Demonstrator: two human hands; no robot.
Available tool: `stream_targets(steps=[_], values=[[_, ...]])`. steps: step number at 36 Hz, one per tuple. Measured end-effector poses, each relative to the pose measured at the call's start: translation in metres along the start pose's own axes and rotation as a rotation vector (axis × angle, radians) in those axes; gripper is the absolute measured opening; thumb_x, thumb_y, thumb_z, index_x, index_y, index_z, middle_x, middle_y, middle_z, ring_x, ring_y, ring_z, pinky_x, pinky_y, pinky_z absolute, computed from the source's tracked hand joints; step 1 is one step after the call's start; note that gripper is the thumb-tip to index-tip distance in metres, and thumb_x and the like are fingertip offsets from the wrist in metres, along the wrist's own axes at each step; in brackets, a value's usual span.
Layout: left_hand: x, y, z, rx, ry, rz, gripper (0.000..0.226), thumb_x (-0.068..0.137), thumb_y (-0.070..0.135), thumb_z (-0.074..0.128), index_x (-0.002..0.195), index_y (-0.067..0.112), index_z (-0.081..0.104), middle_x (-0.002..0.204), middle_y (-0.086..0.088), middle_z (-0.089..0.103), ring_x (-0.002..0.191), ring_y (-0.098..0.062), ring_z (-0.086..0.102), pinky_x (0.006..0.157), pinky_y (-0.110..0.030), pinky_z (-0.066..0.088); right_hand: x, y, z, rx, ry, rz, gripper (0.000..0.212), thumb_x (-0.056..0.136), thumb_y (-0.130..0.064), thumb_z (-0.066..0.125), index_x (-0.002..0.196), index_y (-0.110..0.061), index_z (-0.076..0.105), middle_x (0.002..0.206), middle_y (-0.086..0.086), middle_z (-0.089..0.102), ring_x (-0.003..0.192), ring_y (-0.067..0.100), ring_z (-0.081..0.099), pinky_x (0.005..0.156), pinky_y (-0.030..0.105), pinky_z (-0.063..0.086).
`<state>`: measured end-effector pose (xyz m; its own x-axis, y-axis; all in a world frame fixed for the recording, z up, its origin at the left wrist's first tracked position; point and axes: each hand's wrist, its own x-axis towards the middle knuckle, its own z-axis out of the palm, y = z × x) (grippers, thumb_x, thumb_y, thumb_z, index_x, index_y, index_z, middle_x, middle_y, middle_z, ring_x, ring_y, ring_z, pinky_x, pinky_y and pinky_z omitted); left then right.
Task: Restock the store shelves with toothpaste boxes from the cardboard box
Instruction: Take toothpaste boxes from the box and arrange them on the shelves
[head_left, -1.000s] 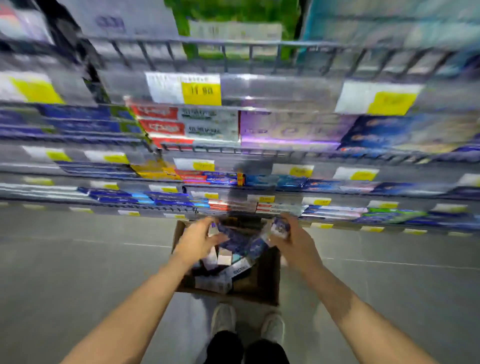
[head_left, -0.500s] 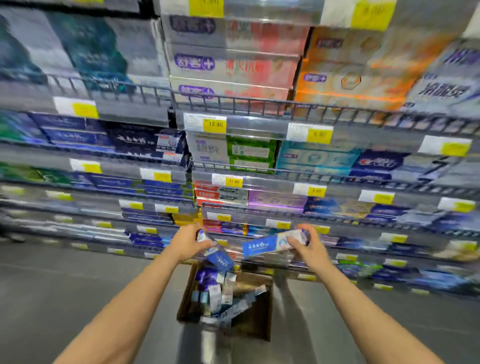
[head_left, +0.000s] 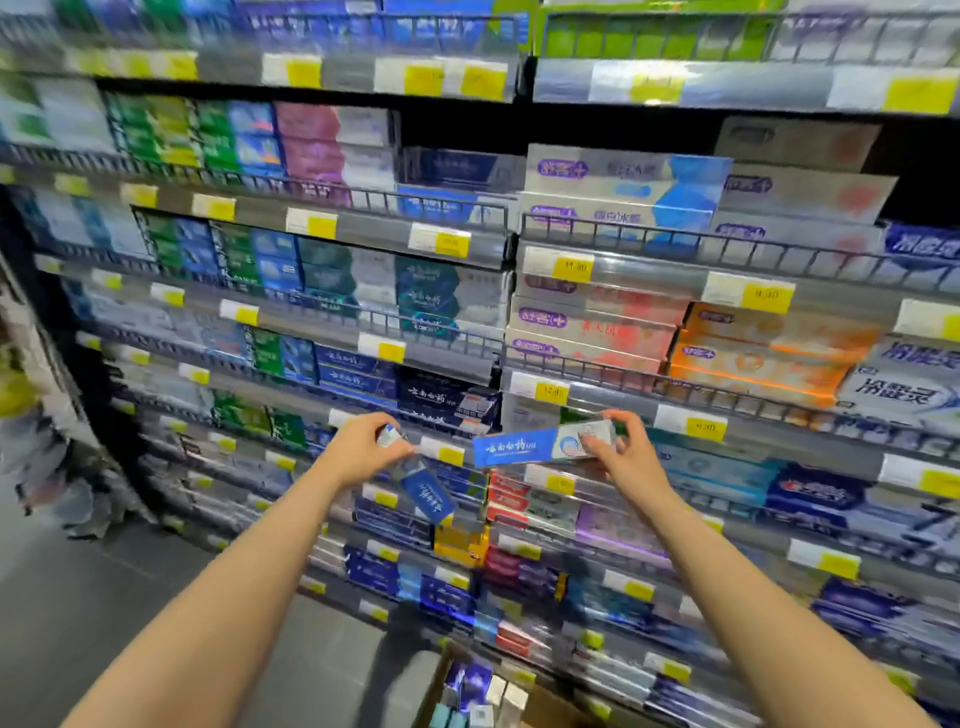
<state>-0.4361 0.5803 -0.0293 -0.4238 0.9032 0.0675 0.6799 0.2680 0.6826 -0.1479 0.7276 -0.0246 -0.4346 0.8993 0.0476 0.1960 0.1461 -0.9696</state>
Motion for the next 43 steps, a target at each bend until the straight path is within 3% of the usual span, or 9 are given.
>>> stream_targets(steps=[11, 14, 20, 24, 26, 29, 34, 38, 43], values=[[0.043, 0.006, -0.153, 0.015, 0.195, 0.128, 0.025, 0.085, 0.034, 0.066, 0.088, 0.01, 0.06, 0.079, -0.004, 0.058, 0.07, -0.021, 0.053, 0.054, -0.027, 0.039, 0.051, -0.144, 0.068, 0.089, 0.118, -0.293, 0.031, 0.09, -0.01, 0.059, 0.112, -0.019, 0.04, 0.106, 0.013, 0.057, 0.066, 0.012, 0.066, 0.057, 0.023, 0.057], [0.063, -0.003, -0.189, 0.016, 0.224, 0.176, 0.03, 0.085, 0.034, 0.066, 0.093, 0.006, 0.062, 0.088, -0.01, 0.061, 0.081, -0.028, 0.055, 0.063, -0.034, 0.041, 0.063, -0.172, 0.091, 0.129, 0.172, -0.333, 0.03, 0.091, -0.011, 0.058, 0.113, -0.019, 0.038, 0.093, 0.013, 0.062, 0.057, 0.012, 0.065, 0.057, 0.03, 0.053], [0.104, -0.015, -0.24, -0.024, 0.269, 0.208, 0.066, 0.084, 0.044, 0.064, 0.134, 0.005, 0.046, 0.138, -0.009, 0.047, 0.125, -0.029, 0.045, 0.096, -0.042, 0.043, 0.089, -0.21, 0.119, 0.117, 0.333, -0.431, 0.031, 0.091, -0.015, 0.058, 0.117, -0.023, 0.042, 0.094, 0.013, 0.058, 0.062, 0.006, 0.064, 0.044, 0.011, 0.044], [0.125, -0.011, -0.252, -0.11, 0.268, 0.263, 0.03, 0.083, 0.038, 0.066, 0.098, 0.013, 0.062, 0.1, -0.004, 0.061, 0.096, -0.025, 0.057, 0.068, -0.032, 0.045, 0.102, -0.226, 0.127, 0.065, 0.401, -0.457, 0.031, 0.083, -0.032, 0.064, 0.103, -0.044, 0.044, 0.098, 0.021, 0.057, 0.087, 0.042, 0.062, 0.062, 0.029, 0.055], [0.134, -0.008, -0.253, -0.102, 0.3, 0.304, 0.022, 0.084, 0.032, 0.067, 0.087, 0.014, 0.055, 0.078, 0.007, 0.053, 0.078, -0.015, 0.053, 0.061, -0.025, 0.04, 0.108, -0.233, 0.131, 0.09, 0.436, -0.476, 0.03, 0.085, -0.023, 0.063, 0.105, -0.036, 0.044, 0.104, 0.026, 0.057, 0.077, 0.03, 0.064, 0.074, 0.039, 0.056], [0.152, -0.004, -0.254, -0.117, 0.28, 0.343, 0.016, 0.087, 0.029, 0.065, 0.092, 0.018, 0.054, 0.079, 0.013, 0.051, 0.072, -0.006, 0.048, 0.056, -0.015, 0.037, 0.119, -0.244, 0.138, 0.086, 0.478, -0.513, 0.031, 0.09, -0.01, 0.057, 0.112, -0.022, 0.04, 0.101, 0.012, 0.051, 0.062, 0.005, 0.053, 0.062, 0.02, 0.051], [0.187, 0.001, -0.248, -0.203, 0.271, 0.398, 0.035, 0.085, 0.028, 0.068, 0.116, 0.016, 0.059, 0.11, 0.0, 0.06, 0.095, -0.013, 0.054, 0.072, -0.021, 0.038, 0.148, -0.247, 0.138, 0.041, 0.479, -0.546, 0.035, 0.086, -0.023, 0.063, 0.108, -0.042, 0.042, 0.127, 0.004, 0.045, 0.104, 0.027, 0.059, 0.095, 0.051, 0.047], [0.206, 0.013, -0.241, -0.202, 0.242, 0.462, 0.052, 0.085, 0.03, 0.067, 0.132, 0.022, 0.047, 0.135, 0.0, 0.048, 0.114, -0.016, 0.048, 0.084, -0.024, 0.037, 0.182, -0.24, 0.135, -0.017, 0.44, -0.589, 0.039, 0.082, -0.032, 0.061, 0.107, -0.056, 0.042, 0.13, -0.007, 0.039, 0.127, 0.032, 0.044, 0.099, 0.055, 0.042], [0.224, 0.027, -0.231, -0.175, 0.187, 0.535, 0.066, 0.085, 0.033, 0.067, 0.142, 0.028, 0.036, 0.146, 0.002, 0.038, 0.113, -0.019, 0.048, 0.085, -0.025, 0.035, 0.192, -0.244, 0.146, -0.016, 0.494, -0.544, 0.054, 0.089, -0.016, 0.061, 0.134, -0.013, 0.031, 0.137, 0.005, 0.037, 0.128, 0.019, 0.036, 0.102, 0.032, 0.036]])
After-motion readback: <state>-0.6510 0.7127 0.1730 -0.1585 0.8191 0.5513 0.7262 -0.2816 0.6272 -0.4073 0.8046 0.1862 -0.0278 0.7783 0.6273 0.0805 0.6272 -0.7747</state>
